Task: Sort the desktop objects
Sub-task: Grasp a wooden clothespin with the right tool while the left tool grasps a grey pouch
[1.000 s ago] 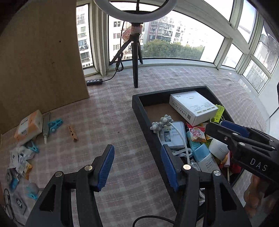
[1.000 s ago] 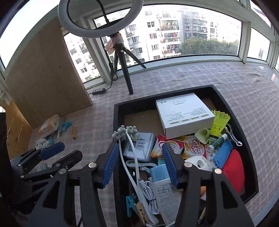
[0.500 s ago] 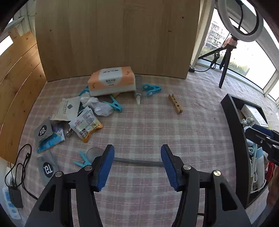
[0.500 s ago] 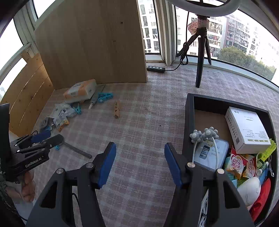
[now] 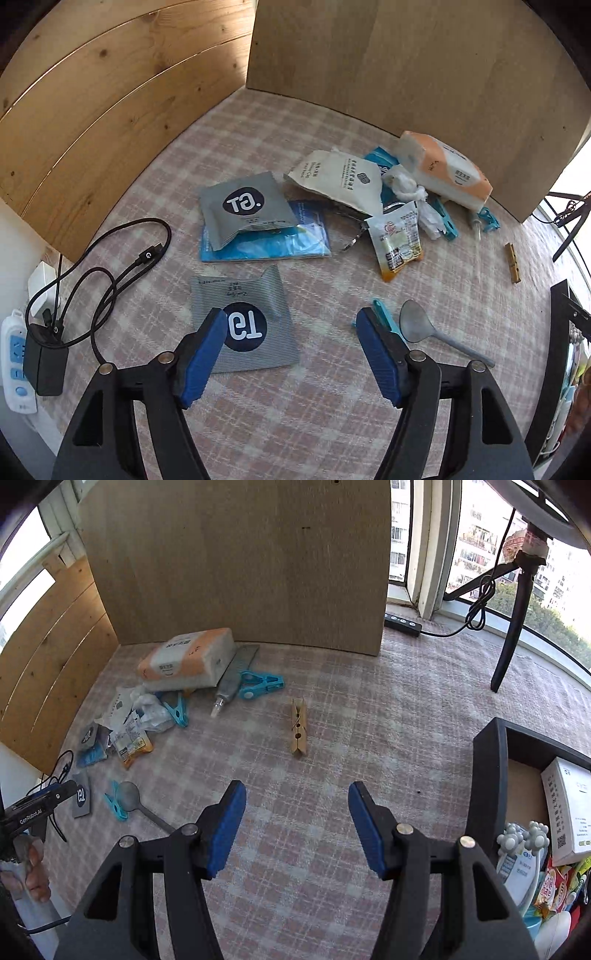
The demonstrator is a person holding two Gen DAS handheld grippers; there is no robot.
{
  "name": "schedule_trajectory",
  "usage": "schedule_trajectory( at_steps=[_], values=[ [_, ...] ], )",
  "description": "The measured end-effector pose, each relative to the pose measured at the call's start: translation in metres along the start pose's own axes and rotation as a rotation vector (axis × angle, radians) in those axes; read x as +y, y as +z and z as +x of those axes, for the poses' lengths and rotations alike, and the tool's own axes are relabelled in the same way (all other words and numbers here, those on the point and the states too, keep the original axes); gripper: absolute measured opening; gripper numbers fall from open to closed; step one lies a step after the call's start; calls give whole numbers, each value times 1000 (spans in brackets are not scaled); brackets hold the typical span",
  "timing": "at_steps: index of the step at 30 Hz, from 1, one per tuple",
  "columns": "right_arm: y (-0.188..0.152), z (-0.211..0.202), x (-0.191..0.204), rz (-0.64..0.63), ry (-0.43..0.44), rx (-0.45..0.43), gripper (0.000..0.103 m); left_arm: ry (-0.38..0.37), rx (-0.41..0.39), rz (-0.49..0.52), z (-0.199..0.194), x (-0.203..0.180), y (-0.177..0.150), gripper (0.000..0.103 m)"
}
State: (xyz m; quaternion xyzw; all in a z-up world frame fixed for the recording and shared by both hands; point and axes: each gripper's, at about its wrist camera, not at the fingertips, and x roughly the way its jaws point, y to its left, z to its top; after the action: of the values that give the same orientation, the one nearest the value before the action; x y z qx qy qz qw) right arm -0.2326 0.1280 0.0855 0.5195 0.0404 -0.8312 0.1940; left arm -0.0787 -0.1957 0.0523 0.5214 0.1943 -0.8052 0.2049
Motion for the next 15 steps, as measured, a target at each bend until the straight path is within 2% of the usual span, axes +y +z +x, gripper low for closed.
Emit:
schedule_trajectory(
  at_steps=[11,15],
  values=[
    [28,51,13,-16,-37,57,58,58,77,-59,44,18,4,74],
    [37,69,11,-22,-56,78,58,87,60,-60,50,20,9,75]
  ],
)
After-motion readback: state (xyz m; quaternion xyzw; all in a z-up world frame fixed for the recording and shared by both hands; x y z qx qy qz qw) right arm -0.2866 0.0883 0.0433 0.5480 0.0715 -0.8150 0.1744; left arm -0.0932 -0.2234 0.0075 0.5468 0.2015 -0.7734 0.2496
